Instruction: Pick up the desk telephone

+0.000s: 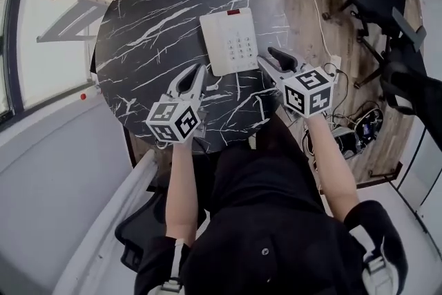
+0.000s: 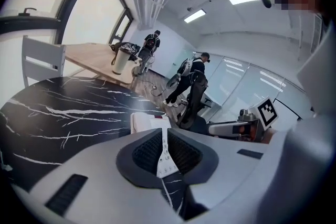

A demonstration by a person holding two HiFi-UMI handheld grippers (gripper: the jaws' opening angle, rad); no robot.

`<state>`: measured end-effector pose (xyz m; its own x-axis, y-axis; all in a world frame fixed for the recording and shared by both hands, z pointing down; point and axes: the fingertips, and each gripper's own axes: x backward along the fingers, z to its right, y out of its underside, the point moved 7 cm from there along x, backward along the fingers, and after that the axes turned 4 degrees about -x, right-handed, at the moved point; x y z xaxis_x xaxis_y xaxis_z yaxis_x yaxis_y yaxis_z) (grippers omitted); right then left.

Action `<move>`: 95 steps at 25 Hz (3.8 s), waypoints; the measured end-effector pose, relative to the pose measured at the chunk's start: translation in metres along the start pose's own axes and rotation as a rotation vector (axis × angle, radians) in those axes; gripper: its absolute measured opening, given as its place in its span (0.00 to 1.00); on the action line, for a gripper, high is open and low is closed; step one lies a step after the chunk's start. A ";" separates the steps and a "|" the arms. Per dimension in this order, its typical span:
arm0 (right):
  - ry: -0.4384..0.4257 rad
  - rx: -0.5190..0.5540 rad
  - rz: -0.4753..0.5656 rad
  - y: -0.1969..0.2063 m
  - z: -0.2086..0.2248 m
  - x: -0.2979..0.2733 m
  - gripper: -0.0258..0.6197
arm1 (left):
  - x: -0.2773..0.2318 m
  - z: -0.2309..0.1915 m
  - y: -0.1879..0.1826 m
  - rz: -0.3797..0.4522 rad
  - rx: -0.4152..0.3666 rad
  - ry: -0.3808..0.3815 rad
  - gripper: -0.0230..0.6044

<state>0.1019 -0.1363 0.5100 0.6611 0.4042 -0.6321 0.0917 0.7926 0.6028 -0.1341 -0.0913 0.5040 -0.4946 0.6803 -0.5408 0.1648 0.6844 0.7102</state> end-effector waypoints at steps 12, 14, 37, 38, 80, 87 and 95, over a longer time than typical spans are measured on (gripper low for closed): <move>0.028 -0.033 -0.161 0.031 0.043 -0.067 0.33 | -0.057 -0.031 0.029 -0.135 0.056 0.003 0.24; 0.034 -0.039 -0.176 0.034 0.049 -0.074 0.36 | -0.065 -0.035 0.033 -0.145 0.063 0.016 0.28; 0.007 -0.040 -0.281 0.046 0.068 -0.116 0.37 | -0.121 -0.072 0.060 -0.239 0.215 0.282 0.60; -0.001 -0.043 -0.286 0.046 0.068 -0.117 0.37 | -0.122 -0.073 0.060 -0.245 0.212 0.299 0.60; -0.110 -0.068 -0.284 0.011 0.009 -0.084 0.32 | -0.041 -0.054 0.026 -0.094 0.237 0.225 0.57; -0.121 -0.040 -0.181 -0.001 -0.044 -0.061 0.32 | 0.016 -0.047 0.002 0.006 0.184 0.209 0.56; -0.161 0.035 -0.075 -0.010 -0.104 -0.032 0.32 | 0.087 -0.031 -0.019 0.097 0.064 0.174 0.56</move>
<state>0.0018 -0.1100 0.4733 0.7618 0.2639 -0.5916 0.1691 0.8006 0.5749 -0.2062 -0.0531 0.4574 -0.6130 0.6922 -0.3808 0.2702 0.6366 0.7223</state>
